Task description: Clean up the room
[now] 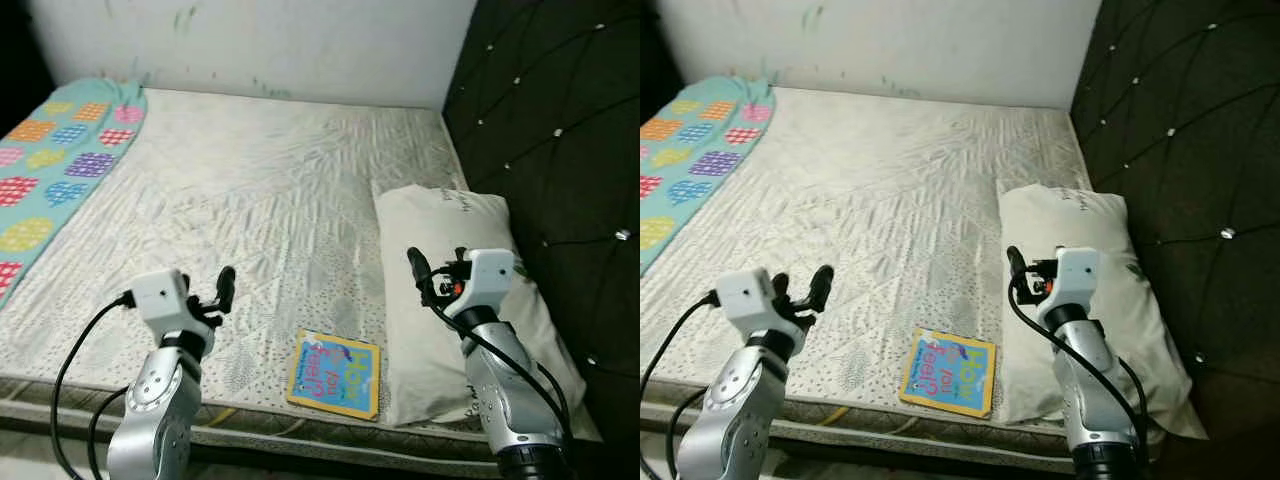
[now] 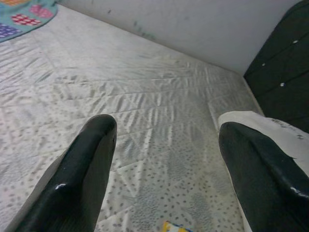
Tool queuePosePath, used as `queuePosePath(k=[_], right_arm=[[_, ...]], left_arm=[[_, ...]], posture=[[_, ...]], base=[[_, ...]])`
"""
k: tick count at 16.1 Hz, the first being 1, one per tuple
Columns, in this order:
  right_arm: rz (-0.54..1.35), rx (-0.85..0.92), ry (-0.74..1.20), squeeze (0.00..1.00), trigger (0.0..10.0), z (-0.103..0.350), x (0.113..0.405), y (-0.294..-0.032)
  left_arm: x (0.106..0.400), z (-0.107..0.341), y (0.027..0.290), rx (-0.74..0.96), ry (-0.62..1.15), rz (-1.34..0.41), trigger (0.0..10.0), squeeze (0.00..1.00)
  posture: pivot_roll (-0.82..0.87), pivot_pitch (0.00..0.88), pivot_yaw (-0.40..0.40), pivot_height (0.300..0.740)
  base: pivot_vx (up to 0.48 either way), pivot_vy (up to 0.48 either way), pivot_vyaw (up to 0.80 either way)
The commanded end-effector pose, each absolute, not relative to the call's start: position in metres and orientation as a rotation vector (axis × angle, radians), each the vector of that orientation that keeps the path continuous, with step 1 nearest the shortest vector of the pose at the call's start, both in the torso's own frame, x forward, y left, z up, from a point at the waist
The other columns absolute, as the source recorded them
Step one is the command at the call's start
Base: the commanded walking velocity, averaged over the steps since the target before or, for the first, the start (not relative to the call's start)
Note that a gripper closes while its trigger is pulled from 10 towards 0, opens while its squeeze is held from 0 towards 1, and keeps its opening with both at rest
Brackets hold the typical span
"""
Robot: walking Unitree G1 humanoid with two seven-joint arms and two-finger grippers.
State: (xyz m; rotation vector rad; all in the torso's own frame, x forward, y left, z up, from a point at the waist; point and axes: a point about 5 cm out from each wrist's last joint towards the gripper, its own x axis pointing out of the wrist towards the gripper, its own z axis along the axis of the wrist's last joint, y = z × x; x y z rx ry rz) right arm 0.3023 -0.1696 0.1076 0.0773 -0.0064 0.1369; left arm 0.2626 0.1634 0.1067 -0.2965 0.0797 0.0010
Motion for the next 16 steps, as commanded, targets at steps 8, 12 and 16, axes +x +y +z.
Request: queuePosePath(k=[8,12,16], right_arm=[[0.144,0.077,-0.010,0.00,10.0,0.1128,0.3035,-0.1653],[0.149,0.073,-0.003,0.00,10.0,0.1115,0.3022,-0.1650],[0.154,0.064,0.001,0.00,10.0,0.1107,0.3018,-0.1662]], left_arm=[[0.2590,0.1079,0.1676,-0.260,0.087,-0.016,10.0,0.00],[0.2586,0.1075,0.1673,-0.258,0.092,-0.020,10.0,0.00],[0.2587,0.1060,0.1663,-0.258,0.099,-0.021,10.0,0.00]], posture=[[-0.05,0.000,-0.025,0.740],[-0.05,0.000,-0.026,0.740],[-0.05,0.000,-0.030,0.740]], base=[[0.000,0.037,0.00],[0.000,0.314,0.00],[0.000,0.163,0.00]])
